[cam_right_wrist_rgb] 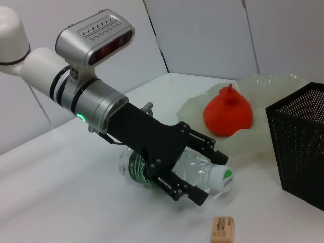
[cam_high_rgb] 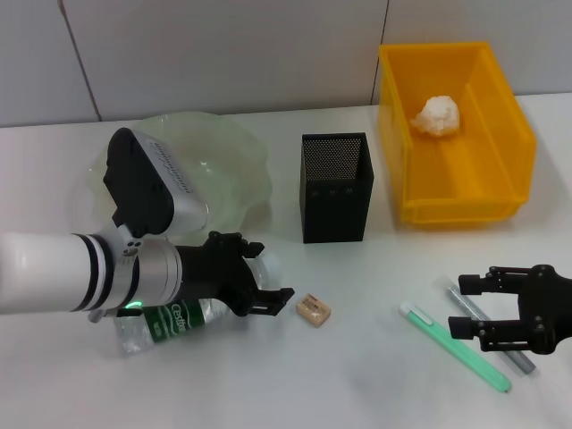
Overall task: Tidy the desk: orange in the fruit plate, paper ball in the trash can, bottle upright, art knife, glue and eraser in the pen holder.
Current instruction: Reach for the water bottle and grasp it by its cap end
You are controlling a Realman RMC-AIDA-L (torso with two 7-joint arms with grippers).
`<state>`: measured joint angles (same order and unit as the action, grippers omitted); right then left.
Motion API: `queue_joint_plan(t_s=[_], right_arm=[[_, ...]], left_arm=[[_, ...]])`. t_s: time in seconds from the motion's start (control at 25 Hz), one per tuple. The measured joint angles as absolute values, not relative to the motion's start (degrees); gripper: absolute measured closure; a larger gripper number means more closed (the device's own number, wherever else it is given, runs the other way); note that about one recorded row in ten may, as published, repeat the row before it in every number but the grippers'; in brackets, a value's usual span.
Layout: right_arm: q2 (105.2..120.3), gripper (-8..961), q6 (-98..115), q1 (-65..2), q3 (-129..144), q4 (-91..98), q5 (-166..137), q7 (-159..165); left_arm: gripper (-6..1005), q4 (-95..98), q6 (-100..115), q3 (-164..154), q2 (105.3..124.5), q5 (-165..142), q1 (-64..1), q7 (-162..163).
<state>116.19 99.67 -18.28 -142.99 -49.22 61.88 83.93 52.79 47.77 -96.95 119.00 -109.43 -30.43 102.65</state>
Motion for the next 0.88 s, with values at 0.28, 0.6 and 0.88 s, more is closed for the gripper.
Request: queue_joint_plan(t_s=[0.28, 0.6, 0.88], right_arm=[[116.19, 200, 99.56, -18.31, -143.00, -49.14, 61.88, 83.93], [116.19, 200, 99.44, -18.80, -142.99, -48.60, 61.88, 83.93], [116.19, 200, 99.40, -18.81, -143.00, -48.60, 61.88, 83.93]], left_arm=[[346, 52.27, 47.40, -97.18, 119.00, -109.47, -30.67, 102.48], [355, 52.22, 45.88, -97.68, 118.94, -110.09, -30.41, 102.53], [483, 52.20, 45.67, -97.66, 118.92, -110.17, -30.26, 102.54]])
